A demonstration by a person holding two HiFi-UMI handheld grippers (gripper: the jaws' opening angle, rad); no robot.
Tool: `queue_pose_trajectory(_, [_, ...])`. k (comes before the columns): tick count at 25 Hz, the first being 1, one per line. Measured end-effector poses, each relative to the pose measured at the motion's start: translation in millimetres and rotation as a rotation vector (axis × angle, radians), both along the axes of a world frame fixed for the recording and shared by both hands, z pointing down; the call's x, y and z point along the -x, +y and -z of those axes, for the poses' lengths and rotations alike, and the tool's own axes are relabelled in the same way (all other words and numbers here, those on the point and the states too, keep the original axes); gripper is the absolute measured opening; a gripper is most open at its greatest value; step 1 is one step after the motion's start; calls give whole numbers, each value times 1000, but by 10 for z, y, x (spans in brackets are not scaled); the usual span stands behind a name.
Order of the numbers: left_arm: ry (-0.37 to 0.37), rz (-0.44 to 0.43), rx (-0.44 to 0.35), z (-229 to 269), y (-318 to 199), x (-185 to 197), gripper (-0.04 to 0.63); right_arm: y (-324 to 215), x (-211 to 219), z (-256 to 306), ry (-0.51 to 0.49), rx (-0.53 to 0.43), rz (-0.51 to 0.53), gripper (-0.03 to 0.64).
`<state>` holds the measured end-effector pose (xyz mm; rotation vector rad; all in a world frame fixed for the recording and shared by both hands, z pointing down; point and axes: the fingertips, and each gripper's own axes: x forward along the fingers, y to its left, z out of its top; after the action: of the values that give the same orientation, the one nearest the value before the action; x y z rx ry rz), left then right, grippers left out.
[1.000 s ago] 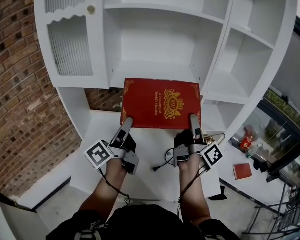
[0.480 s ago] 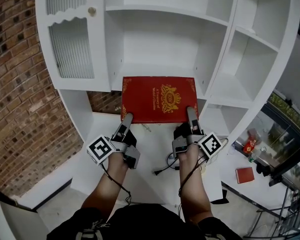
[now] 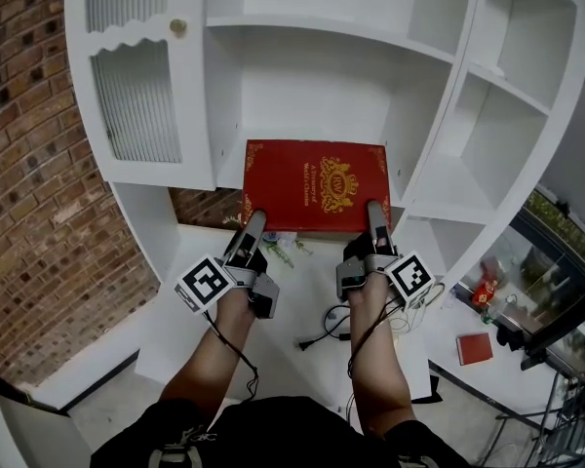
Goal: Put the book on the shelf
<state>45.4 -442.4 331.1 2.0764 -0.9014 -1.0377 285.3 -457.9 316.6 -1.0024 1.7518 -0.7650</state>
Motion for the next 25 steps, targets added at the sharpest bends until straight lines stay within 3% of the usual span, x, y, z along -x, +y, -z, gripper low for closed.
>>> queue_pose_trajectory(2, [-123, 84, -23, 31, -69, 46, 281, -61, -39, 24, 58, 17, -41, 311])
queue_pose_trajectory(6, [-239, 148, -75, 152, -160, 31, 284, -123, -85, 126, 218, 43, -163, 337])
queue_pose_trajectory(13, [-520, 308, -176, 346, -236, 20, 284, -131, -164, 317, 516, 32, -364, 341])
queue_pose_trajectory(16, [-604, 355, -201, 396, -233, 38, 284, -95, -129, 378, 676, 24, -455, 336])
queue_pose_trajectory(20, [-693, 386, -249, 485, -229, -3, 262, -80, -96, 458, 806, 9, -534, 319])
queue_pose_trajectory(22, [-746, 401, -280, 536, -213, -52, 198, -74, -68, 502, 867, 4, -571, 292])
queue_pose_trajectory(25, [-779, 409, -290, 567, -223, -73, 196, -72, -25, 545, 935, 7, -615, 238])
